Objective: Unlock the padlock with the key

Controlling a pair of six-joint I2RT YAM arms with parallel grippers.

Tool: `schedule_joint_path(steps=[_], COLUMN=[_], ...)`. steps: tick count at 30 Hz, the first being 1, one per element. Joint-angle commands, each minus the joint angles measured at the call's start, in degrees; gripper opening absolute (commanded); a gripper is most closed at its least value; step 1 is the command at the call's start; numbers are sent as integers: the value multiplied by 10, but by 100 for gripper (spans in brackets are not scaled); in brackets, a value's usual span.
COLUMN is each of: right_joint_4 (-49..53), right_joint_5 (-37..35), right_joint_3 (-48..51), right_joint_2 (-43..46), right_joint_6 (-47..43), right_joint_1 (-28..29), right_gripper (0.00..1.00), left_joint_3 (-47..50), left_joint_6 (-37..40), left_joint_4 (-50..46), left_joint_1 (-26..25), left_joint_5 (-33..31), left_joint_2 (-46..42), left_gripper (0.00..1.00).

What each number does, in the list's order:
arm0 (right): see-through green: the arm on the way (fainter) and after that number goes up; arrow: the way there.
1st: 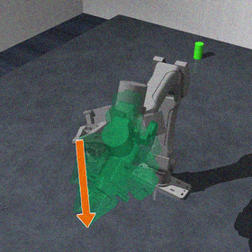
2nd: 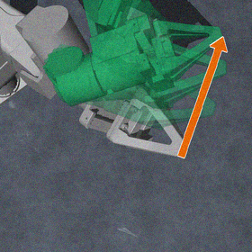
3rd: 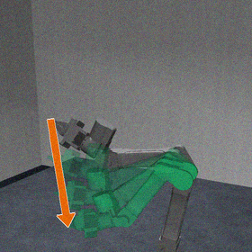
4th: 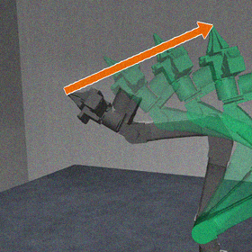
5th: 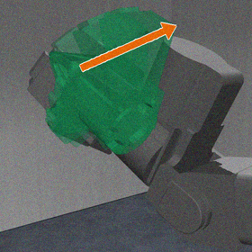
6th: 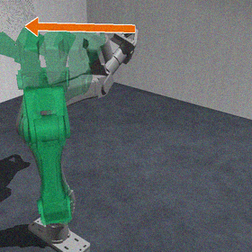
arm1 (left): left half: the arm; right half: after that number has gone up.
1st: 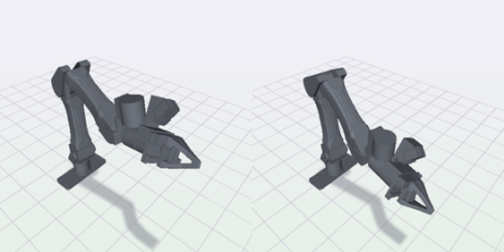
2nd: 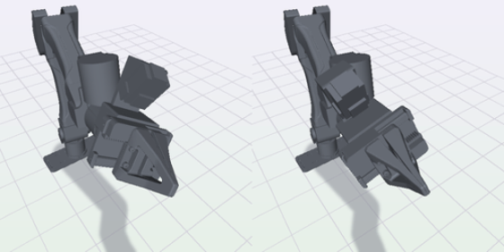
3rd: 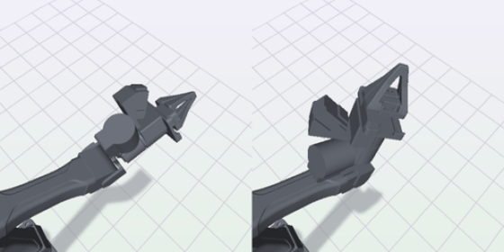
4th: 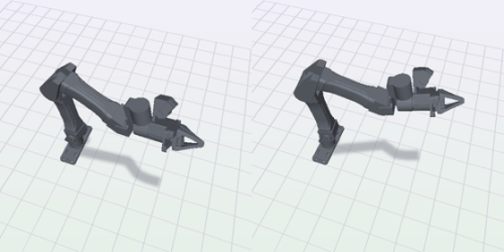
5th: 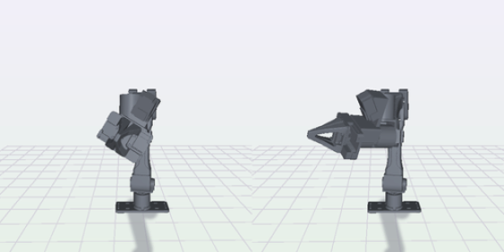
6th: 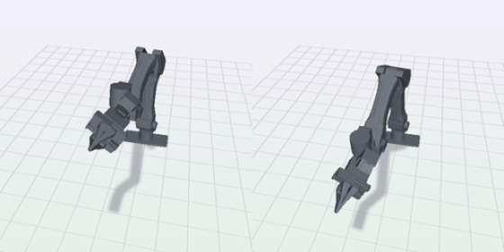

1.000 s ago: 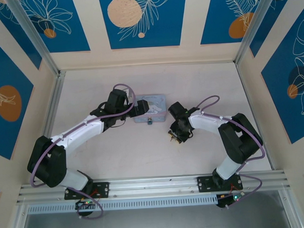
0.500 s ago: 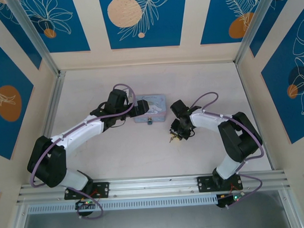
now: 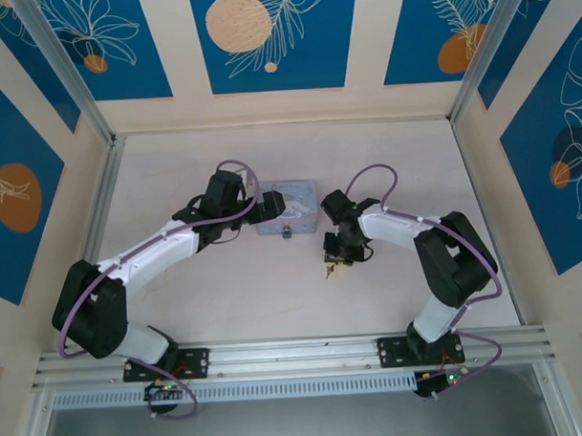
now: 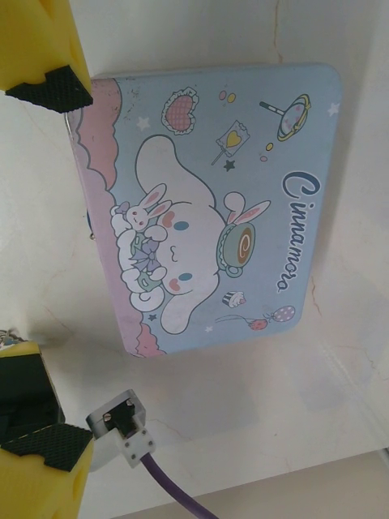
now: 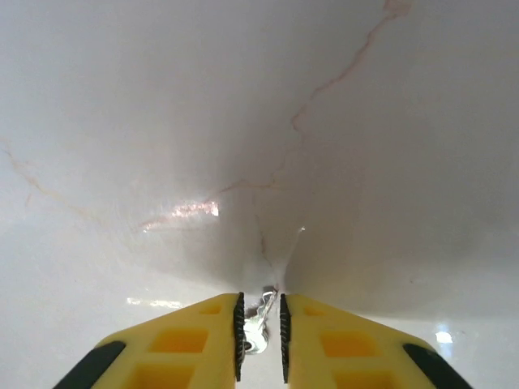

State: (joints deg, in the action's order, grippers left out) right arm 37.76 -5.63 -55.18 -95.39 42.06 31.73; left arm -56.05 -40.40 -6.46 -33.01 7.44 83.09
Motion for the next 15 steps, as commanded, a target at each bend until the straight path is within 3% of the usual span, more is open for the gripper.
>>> schedule_joint_path(steps=[1, 7, 15], right_joint_4=[22, 25, 27], right_joint_5=[-9, -5, -19], right_joint_3=[2, 18, 18], right_joint_2=[42, 76, 45], right_joint_6=[19, 134, 244], right_joint_1=[4, 10, 28], right_gripper=[30, 51, 50], left_joint_3=[-12, -13, -19], left_joint_6=[-4, -6, -9], left_joint_4=[-2, -6, -12], left_joint_1=[5, 5, 7], left_joint_5=[8, 0, -13], left_joint_2=[-15, -15, -13], left_gripper=[100, 100, 100])
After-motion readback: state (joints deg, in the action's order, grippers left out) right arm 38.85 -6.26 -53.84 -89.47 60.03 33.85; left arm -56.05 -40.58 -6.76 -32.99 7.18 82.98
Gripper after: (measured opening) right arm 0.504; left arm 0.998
